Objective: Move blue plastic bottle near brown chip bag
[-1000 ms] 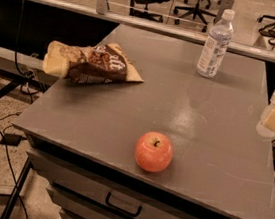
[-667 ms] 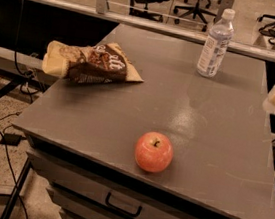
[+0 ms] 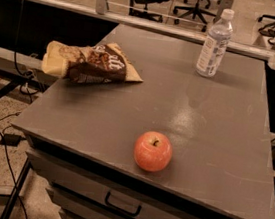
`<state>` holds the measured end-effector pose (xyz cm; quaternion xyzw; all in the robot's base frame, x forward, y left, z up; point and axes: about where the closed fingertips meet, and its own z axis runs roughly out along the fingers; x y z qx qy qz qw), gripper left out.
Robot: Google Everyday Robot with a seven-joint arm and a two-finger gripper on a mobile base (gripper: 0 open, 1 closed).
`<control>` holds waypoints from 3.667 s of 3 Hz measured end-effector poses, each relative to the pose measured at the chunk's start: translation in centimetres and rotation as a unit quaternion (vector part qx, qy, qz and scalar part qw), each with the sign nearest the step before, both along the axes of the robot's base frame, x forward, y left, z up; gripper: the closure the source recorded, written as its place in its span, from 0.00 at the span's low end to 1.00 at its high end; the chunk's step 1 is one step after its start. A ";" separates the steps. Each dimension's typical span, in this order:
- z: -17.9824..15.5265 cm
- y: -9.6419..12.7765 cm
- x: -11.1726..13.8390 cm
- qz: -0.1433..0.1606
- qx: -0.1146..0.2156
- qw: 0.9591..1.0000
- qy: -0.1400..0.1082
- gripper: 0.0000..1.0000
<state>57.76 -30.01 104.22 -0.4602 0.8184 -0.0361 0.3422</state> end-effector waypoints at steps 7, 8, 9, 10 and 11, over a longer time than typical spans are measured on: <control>-8.0 3.9 17.5 -0.108 0.305 0.940 -0.112 0.00; -9.1 5.7 18.7 -0.115 0.308 0.938 -0.109 0.15; -9.4 7.6 19.3 -0.116 0.289 0.944 -0.108 0.39; -8.3 9.2 19.2 -0.107 0.282 0.948 -0.105 0.70; -6.8 10.7 18.9 -0.090 0.309 0.941 -0.101 0.94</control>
Offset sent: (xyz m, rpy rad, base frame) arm 0.0235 0.0020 0.0116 0.0290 -0.1025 -0.0139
